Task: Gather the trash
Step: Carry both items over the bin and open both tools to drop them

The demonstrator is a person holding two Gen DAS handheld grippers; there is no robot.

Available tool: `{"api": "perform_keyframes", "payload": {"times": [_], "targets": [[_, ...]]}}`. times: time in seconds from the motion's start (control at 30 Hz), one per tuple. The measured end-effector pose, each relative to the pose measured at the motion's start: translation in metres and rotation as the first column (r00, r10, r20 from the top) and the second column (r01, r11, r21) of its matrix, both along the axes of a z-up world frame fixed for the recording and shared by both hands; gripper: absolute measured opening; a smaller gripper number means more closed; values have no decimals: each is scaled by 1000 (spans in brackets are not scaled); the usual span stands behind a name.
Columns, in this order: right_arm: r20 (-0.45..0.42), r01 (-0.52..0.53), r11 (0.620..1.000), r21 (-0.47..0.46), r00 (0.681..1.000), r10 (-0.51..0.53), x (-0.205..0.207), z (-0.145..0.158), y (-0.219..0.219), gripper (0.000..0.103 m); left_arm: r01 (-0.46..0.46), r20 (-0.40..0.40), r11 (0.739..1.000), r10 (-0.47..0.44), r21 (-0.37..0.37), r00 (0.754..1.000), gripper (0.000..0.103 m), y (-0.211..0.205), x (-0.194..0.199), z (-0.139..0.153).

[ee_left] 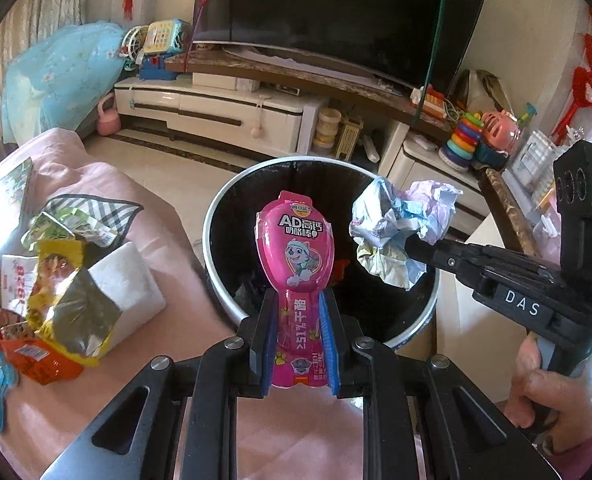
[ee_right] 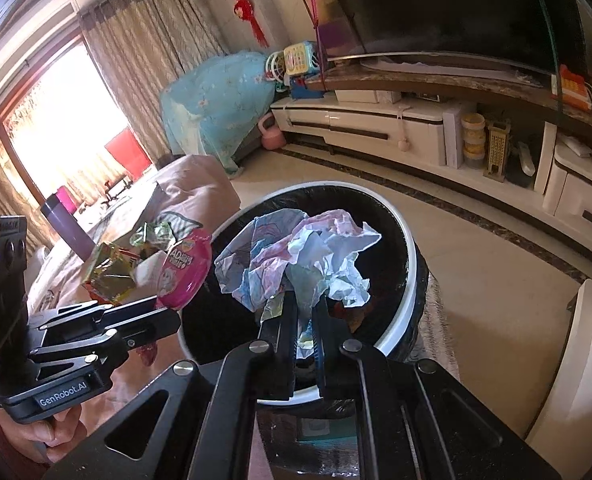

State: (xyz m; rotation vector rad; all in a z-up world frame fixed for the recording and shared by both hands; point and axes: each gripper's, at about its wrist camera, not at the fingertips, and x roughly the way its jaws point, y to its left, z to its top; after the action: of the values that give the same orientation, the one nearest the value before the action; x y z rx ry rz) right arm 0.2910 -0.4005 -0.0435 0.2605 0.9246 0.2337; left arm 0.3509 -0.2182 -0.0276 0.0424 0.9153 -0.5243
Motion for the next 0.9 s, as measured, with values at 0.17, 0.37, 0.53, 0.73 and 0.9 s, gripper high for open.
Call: {"api": "perform_keyframes", "payload": {"times": [0.17, 0.37, 0.53, 0.73, 0.9], "targets": [[-30, 2, 1000, -8, 1000, -2, 10, -6, -2, 8, -2, -20, 1000, 2, -3, 1000, 18, -6, 13, -5], [-41, 9, 1000, -3, 999, -9, 16, -8, -11, 11, -11, -51, 1000, 11, -7, 999, 25, -12, 25, -10], [-33, 29, 999, 21, 999, -28, 10, -4, -16, 16, -36, -25, 999, 35, -26, 999, 55, -7, 21, -4], [2, 53, 996, 69, 999, -53, -7, 5, -17, 65, -56, -3, 996, 56, -64, 998, 58, 16, -10, -1], [45, 57, 993, 105, 997, -62, -26, 15, 0, 84, -85, 5, 993, 86, -78, 996, 63, 48, -48, -3]]}}
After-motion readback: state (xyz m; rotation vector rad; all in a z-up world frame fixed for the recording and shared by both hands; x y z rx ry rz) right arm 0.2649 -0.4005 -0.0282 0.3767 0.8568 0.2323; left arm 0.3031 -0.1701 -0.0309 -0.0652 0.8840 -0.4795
